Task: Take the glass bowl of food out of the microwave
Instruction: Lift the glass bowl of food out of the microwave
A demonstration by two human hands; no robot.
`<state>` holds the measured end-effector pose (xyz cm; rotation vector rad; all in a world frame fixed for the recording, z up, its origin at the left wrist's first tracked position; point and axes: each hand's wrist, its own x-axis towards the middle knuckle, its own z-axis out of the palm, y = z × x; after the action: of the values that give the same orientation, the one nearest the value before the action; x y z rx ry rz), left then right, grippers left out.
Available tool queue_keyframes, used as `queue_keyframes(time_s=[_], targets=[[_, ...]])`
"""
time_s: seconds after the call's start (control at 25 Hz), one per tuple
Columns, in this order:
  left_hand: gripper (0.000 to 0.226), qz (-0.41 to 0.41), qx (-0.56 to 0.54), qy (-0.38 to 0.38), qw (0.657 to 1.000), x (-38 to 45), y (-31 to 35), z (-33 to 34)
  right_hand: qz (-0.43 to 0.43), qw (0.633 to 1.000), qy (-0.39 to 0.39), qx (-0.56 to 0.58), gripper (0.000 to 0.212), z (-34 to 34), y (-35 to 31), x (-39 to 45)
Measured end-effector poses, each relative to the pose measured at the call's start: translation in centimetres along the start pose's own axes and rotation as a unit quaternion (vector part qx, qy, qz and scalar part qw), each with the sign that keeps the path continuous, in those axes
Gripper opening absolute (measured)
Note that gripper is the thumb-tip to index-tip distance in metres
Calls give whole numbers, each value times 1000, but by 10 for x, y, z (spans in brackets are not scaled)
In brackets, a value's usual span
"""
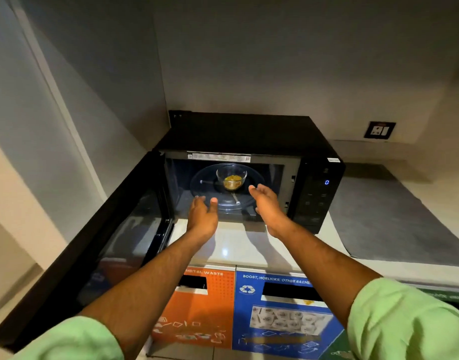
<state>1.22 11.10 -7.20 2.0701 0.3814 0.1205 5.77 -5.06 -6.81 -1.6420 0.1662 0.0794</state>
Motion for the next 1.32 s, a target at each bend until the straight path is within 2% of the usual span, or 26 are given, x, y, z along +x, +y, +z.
queue_keyframes(time_s=[0.28, 0.44, 0.64, 0.8, 0.92, 1.0, 1.16, 1.32], targets=[[51, 21, -99, 3, 995, 92, -18, 56, -39, 998, 16, 40, 42, 31, 28, 99], [48, 39, -171, 41, 984, 152, -38, 80, -36, 995, 66, 60, 43, 42, 43, 155], [45, 68, -187, 77, 977, 229, -35, 94, -31, 993, 80, 78, 42, 54, 45, 207], [47, 47, -249, 77, 964, 278, -30, 104, -47, 977, 113, 172, 37, 63, 44, 243], [32, 32, -361, 74, 929, 300, -26, 114, -51, 971, 105, 210, 28, 71, 47, 263], [31, 6, -440, 46, 897, 304, -21, 117, -44, 965, 104, 237, 31, 79, 50, 271], [46, -28, -444, -14, 896, 299, -14, 122, -41, 951, 71, 297, 37, 91, 47, 272], [43, -23, -456, 8, 890, 293, -15, 120, -38, 950, 55, 306, 40, 90, 45, 264]])
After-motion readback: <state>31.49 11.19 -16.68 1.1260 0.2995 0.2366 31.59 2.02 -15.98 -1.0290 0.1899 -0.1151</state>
